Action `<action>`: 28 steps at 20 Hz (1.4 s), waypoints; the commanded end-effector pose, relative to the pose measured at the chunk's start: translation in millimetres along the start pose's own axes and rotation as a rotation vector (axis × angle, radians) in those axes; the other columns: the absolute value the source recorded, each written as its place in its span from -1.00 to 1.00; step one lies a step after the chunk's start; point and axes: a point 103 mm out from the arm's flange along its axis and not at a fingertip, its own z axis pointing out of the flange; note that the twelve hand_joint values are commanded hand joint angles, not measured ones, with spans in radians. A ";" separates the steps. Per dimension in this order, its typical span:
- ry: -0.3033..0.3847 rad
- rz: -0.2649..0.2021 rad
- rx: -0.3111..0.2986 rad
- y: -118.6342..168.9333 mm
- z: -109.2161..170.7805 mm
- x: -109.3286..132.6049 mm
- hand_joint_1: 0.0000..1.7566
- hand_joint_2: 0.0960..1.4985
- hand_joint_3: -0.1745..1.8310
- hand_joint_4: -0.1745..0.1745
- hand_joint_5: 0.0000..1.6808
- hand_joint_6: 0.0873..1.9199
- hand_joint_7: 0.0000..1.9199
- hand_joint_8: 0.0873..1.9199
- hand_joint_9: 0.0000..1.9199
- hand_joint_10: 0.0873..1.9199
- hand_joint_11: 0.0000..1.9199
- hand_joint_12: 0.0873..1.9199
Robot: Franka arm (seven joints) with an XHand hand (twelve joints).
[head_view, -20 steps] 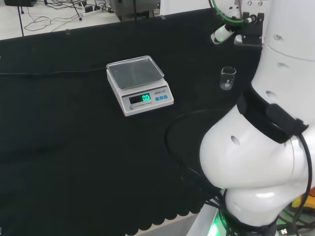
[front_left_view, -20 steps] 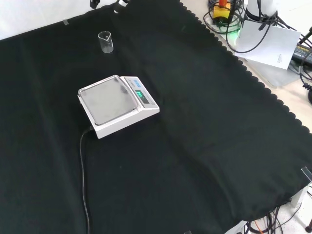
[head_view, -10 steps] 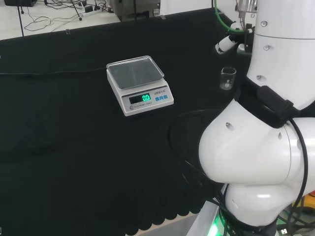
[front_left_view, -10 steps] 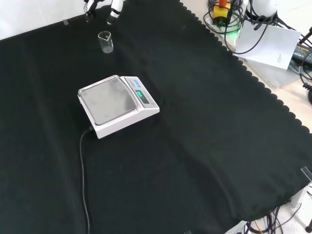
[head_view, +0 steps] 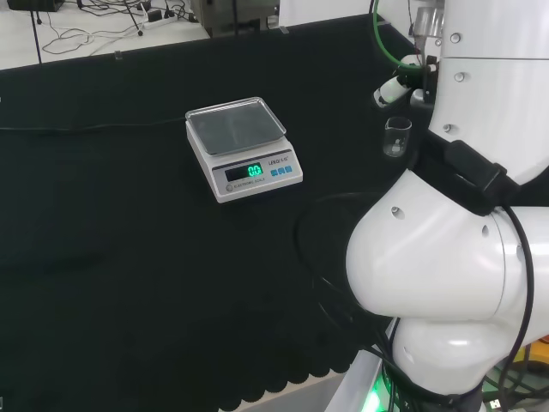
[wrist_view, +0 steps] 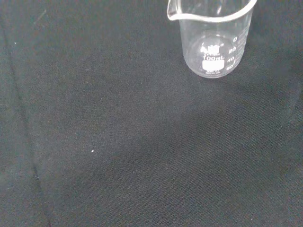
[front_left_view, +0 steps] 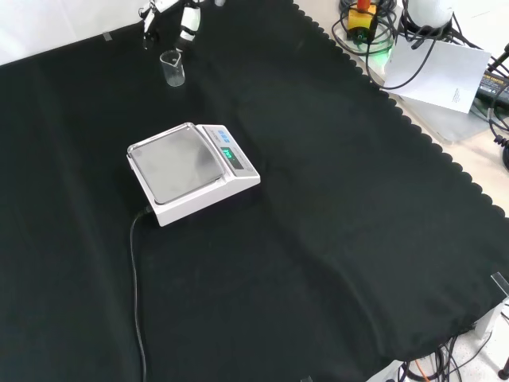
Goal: Pick up the beaker.
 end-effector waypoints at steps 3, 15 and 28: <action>-0.007 0.014 0.017 13.3 11.9 -1.3 -0.33 0.04 -0.42 -0.14 -0.46 -0.78 -0.57 -0.39 -0.53 -0.28 -1.00 0.39; 0.000 0.048 0.091 25.5 27.9 -14.0 -0.36 -0.03 -0.52 -0.11 -0.51 -0.87 -0.76 -0.42 -1.00 -0.25 -1.00 0.13; -0.013 0.071 0.131 49.5 45.2 -18.9 -0.34 -0.01 -0.55 -0.13 -0.48 -0.89 -0.75 -0.41 -0.96 -0.16 -1.00 0.20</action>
